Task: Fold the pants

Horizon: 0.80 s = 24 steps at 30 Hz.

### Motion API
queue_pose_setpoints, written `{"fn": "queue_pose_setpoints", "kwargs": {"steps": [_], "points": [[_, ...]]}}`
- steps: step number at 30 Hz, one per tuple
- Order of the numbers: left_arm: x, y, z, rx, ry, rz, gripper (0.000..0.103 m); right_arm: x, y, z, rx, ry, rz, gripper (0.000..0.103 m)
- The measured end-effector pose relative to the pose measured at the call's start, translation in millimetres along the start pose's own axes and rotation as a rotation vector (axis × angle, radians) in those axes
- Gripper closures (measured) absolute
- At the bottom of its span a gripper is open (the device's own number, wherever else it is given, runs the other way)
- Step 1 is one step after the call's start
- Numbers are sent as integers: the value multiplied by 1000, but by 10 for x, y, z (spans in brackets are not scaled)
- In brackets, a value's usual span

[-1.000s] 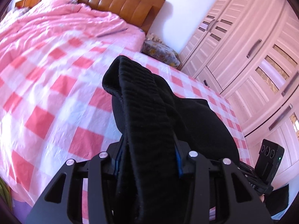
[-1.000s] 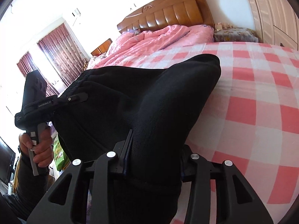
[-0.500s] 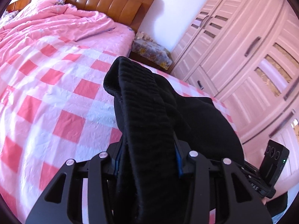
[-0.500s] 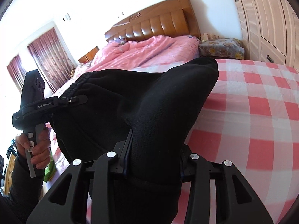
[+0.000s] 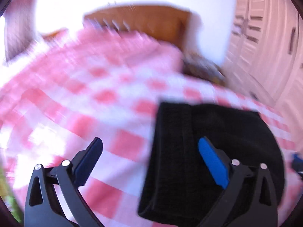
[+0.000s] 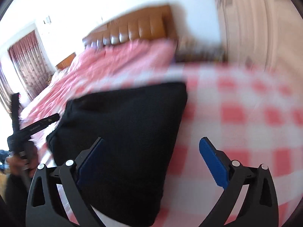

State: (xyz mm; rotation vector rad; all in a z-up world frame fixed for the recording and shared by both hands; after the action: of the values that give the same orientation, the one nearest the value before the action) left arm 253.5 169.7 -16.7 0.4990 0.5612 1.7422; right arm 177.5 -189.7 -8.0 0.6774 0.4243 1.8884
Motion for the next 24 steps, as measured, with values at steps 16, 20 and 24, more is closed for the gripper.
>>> {"fn": "queue_pose_setpoints", "kwargs": {"steps": [16, 20, 24], "points": [[-642, -319, -587, 115, -207, -188, 1, 369, -564, -623, 212, 236, -12, 4], [-681, -297, -580, 116, -211, -186, 1, 378, -563, -639, 204, 232, -10, 4], [-661, -224, -498, 115, -206, -149, 2, 398, -456, -578, 234, 218, -10, 4]]}}
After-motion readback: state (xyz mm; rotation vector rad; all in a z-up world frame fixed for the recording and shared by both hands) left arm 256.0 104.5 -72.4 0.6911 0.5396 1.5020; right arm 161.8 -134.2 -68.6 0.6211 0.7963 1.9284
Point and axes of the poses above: each gripper's, at about its wrist camera, not at the fingertips, and y roughly against the way its jaws point, x to its left, z to its top, the point moved 9 cm from there along -y, roughly the way its jaws point, and after that the axes turned 7 degrees about z, right-handed, at the moved point
